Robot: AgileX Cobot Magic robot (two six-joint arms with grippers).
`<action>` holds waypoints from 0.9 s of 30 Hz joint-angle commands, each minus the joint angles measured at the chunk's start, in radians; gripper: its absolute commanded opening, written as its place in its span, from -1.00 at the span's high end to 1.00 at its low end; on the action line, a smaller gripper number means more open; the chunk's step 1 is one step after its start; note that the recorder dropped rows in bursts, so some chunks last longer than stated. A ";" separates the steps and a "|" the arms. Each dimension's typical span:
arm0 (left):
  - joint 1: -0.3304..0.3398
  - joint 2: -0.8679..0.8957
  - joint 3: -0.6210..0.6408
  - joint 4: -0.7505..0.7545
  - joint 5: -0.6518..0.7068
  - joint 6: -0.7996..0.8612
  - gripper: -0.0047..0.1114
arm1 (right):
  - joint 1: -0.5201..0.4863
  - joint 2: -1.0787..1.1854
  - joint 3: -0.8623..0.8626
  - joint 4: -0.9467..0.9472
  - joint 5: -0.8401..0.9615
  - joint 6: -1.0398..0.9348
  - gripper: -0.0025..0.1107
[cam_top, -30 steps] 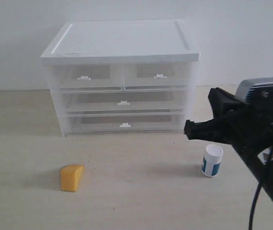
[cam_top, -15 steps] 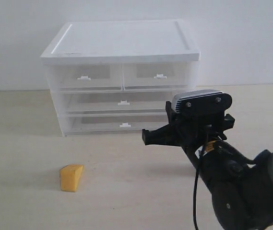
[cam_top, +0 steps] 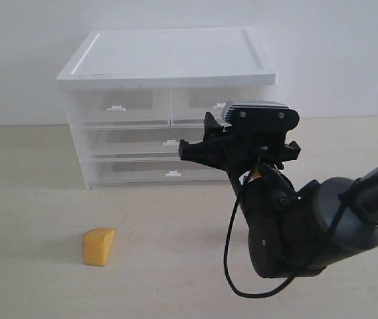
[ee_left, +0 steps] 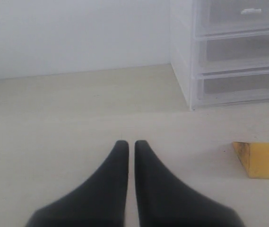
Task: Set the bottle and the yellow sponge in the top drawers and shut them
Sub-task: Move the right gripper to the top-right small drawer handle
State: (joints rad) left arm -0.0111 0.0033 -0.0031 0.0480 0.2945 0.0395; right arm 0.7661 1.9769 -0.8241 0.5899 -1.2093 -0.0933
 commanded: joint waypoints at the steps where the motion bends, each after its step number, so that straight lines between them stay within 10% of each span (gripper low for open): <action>1: 0.002 -0.003 0.003 -0.005 0.002 -0.007 0.85 | -0.001 0.027 -0.047 0.034 -0.012 -0.030 0.02; 27: 0.002 -0.003 0.003 -0.005 0.002 -0.007 0.85 | -0.037 0.149 -0.225 0.119 -0.012 -0.098 0.02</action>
State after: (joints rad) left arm -0.0111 0.0033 -0.0031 0.0480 0.2945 0.0395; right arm 0.7421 2.1238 -1.0370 0.7118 -1.2111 -0.1817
